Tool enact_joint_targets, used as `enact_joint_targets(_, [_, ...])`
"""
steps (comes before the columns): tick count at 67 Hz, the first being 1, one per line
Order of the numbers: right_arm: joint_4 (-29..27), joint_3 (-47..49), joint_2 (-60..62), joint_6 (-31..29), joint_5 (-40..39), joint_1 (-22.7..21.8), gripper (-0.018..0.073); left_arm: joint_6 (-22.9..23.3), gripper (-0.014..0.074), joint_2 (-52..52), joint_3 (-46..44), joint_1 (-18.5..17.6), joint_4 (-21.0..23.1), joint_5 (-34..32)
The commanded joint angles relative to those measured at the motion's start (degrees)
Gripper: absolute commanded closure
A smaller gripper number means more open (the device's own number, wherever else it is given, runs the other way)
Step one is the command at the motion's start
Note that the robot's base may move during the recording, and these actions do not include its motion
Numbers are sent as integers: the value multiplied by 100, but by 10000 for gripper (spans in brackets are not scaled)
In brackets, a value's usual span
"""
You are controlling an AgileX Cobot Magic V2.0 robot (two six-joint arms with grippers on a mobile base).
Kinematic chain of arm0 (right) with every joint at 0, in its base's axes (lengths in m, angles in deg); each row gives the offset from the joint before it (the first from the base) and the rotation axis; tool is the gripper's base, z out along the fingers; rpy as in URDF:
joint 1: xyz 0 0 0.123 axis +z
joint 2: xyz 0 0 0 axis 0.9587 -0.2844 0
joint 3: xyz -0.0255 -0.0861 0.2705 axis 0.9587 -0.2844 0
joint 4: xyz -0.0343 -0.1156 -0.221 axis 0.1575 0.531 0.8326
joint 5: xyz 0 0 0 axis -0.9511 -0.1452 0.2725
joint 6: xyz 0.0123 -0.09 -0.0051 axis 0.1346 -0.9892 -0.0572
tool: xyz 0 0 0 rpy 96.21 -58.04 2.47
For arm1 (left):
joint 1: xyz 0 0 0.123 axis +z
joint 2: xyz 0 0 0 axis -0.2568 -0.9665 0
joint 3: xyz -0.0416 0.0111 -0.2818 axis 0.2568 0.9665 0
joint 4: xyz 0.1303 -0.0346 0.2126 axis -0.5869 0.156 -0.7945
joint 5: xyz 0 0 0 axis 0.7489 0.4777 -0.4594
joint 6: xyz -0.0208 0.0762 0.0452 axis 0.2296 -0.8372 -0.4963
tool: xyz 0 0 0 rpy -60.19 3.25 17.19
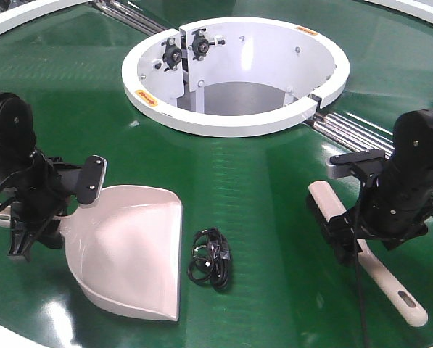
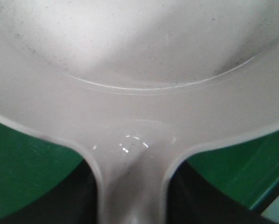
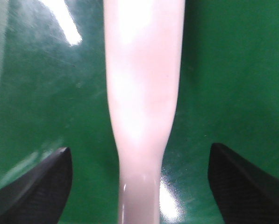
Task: Clean and inspect green conveyor with broom and dustpan
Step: 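Lower the right gripper and grasp the pink brush handle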
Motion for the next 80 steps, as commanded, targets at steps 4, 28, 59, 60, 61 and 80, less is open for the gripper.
enact_joint_targets(4, [73, 205, -33, -107, 103, 9, -1, -3, 603, 223, -104, -53, 100, 83])
enact_joint_targets(28, [32, 205, -439, -88, 96, 9, 74, -3, 603, 223, -104, -53, 100, 83])
enact_joint_targets(59, [6, 205, -508, -1, -45, 9, 550, -3, 603, 223, -104, -53, 100, 83])
enact_joint_targets(60, [6, 205, -508, -1, -46, 9, 566, -3, 603, 223, -104, -53, 100, 83])
enact_joint_targets(61, [6, 205, -499, -1, -59, 9, 576, -3, 603, 223, -104, -53, 100, 83])
enact_joint_targets(80, [0, 205, -121, 205, -299, 9, 568, -3, 603, 223, -104, -53, 100, 83])
